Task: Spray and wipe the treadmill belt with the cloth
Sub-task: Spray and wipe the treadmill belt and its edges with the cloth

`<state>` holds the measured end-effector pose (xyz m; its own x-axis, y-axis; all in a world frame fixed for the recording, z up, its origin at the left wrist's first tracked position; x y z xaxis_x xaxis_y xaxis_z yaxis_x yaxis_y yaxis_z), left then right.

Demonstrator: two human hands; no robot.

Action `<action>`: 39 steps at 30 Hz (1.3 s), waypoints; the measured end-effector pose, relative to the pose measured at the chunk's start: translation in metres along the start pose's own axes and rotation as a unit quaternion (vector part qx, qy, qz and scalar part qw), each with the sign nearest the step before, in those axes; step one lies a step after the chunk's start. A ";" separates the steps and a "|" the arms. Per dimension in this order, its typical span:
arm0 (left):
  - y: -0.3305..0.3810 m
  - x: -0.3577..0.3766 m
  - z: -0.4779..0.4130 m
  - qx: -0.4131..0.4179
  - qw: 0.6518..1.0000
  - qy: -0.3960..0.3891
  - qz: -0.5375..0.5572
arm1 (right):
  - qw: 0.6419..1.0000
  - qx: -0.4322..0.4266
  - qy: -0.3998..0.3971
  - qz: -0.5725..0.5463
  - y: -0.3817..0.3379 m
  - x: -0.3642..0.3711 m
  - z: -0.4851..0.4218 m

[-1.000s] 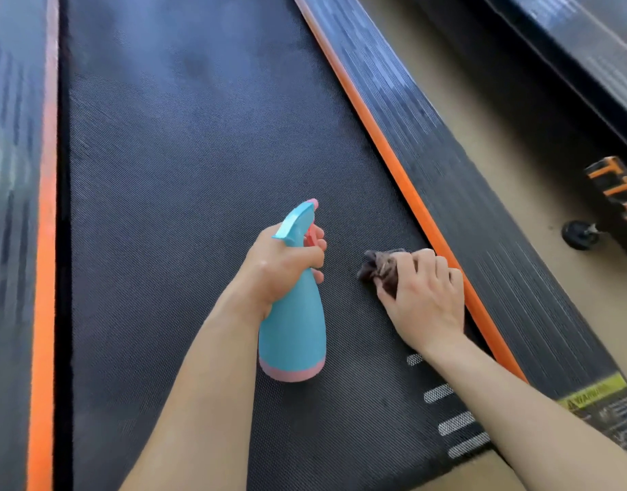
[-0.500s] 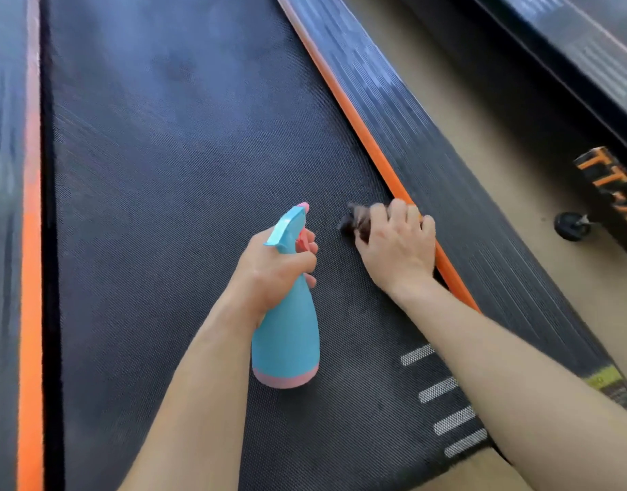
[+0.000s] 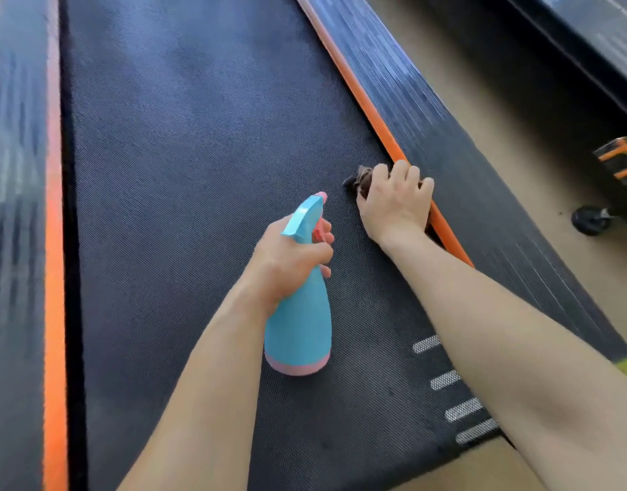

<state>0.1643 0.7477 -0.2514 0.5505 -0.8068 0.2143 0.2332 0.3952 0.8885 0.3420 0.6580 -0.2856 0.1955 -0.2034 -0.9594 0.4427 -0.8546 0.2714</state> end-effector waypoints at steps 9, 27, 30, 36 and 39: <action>-0.004 0.002 -0.005 -0.021 0.999 -0.005 -0.042 | 0.999 0.012 0.041 0.014 0.071 0.013 0.144; 0.004 0.013 0.034 0.049 0.998 -0.009 -0.033 | 0.997 -0.049 0.031 -0.053 0.081 0.009 0.231; 0.000 0.024 0.052 0.035 0.998 -0.011 -0.041 | 0.997 -0.032 0.019 -0.071 0.089 0.004 0.247; -0.056 0.060 0.104 -0.064 0.997 -0.041 -0.018 | 0.996 0.019 -0.001 -0.084 0.111 0.003 0.267; -0.083 0.075 0.117 -0.108 0.993 -0.040 -0.021 | 0.996 0.028 -0.022 -0.083 0.114 0.006 0.276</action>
<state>0.0928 0.6034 -0.2617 0.4729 -0.8534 0.2190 0.4262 0.4391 0.7909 0.1521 0.4268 -0.2819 0.0840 -0.0772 -0.9935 0.4150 -0.9037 0.1053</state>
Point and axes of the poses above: each hand's wrist, its own z-axis away from the middle knuckle, its own x-axis out of the palm, y = z × x, the point moved 8 cm from there along -z, towards the middle knuckle, and after that the axes turned 14 degrees about z, right-handed, at the moved point
